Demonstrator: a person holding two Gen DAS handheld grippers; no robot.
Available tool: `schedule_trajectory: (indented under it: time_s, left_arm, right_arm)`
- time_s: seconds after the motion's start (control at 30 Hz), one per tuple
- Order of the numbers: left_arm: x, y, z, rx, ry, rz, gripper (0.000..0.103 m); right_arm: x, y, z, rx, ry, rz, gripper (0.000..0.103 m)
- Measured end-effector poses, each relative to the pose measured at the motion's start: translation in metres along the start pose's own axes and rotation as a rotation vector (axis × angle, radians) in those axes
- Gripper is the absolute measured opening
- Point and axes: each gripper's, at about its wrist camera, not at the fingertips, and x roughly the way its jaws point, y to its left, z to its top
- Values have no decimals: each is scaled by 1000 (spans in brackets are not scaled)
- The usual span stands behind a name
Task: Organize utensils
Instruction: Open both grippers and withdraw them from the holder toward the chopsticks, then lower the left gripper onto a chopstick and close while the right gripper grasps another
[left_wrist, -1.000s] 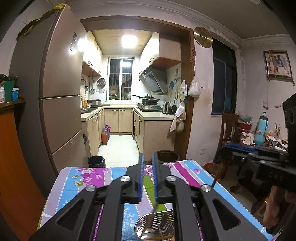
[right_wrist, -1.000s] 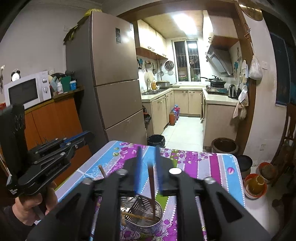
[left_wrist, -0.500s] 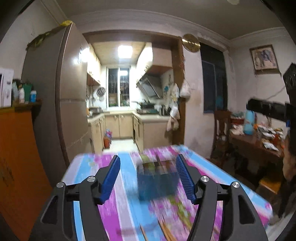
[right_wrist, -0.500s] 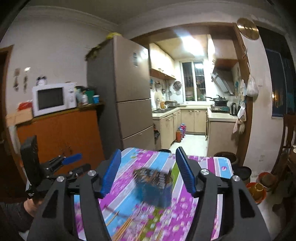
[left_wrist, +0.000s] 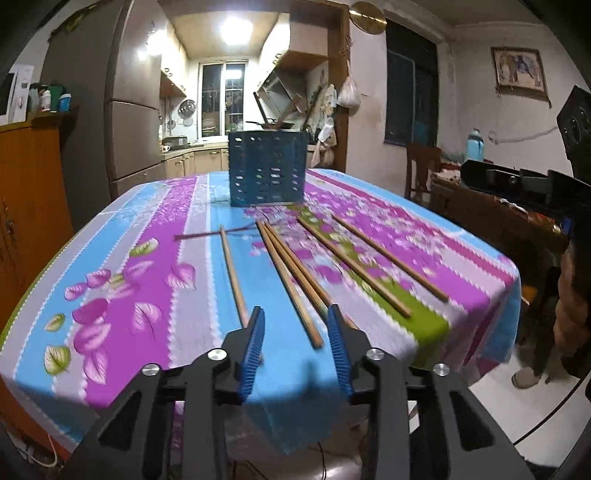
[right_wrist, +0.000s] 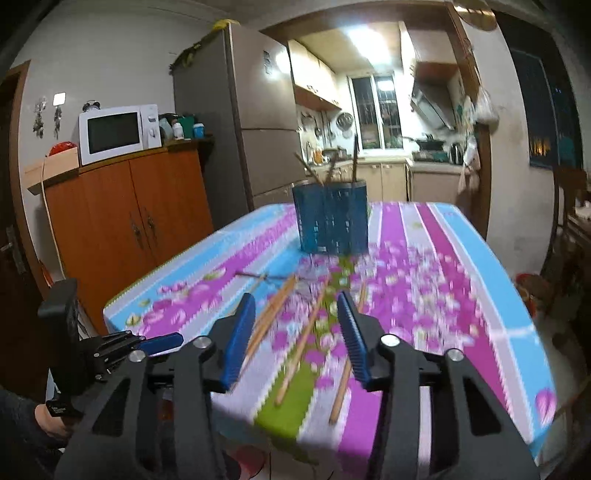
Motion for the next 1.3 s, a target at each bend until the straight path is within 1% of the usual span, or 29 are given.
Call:
schedule_trajectory:
  time_s: [0.07, 0.17, 0.27, 0.47, 0.57, 0.63, 0.77, 0.83, 0.93, 1.03, 1.1, 1.23, 1.3]
  left_arm:
    - [3, -4, -5, 14, 9, 0, 24]
    - [9, -9, -8, 27, 21, 1, 24]
    - [13, -11, -15, 35, 31, 2, 24]
    - [21, -12, -16, 49, 37, 19, 24]
    - [22, -10, -15, 47, 34, 26, 24]
    - [24, -9, -13, 44, 34, 30, 24]
    - [24, -8, -13, 44, 34, 29, 24]
    - [25, -7, -13, 46, 33, 26, 24]
    - [26, -7, -12, 47, 34, 26, 24]
    - [25, -7, -12, 47, 32, 27, 24]
    - [26, -6, -12, 45, 29, 30, 24]
    - [28, -6, -12, 44, 25, 35, 24]
    - [28, -7, -13, 46, 23, 38, 24]
  right_arm:
    - [-1, -1, -10, -7, 6, -24, 38]
    - [2, -1, -27, -8, 28, -44, 35]
    - [8, 1, -46, -2, 65, -35, 33]
    - [28, 22, -69, -19, 126, 23, 31]
    - [34, 36, -70, -47, 125, 42, 26]
    - [42, 43, -72, -50, 142, 70, 20]
    - [54, 52, -76, -55, 170, 104, 17]
    - [58, 53, -77, -54, 180, 106, 16]
    - [54, 49, -73, -54, 153, 79, 16]
    - [46, 44, -69, -77, 117, 0, 16]
    - [49, 39, -71, -86, 131, -44, 16]
    - [60, 32, -79, -65, 158, -62, 16]
    - [61, 31, -81, -69, 151, -65, 17]
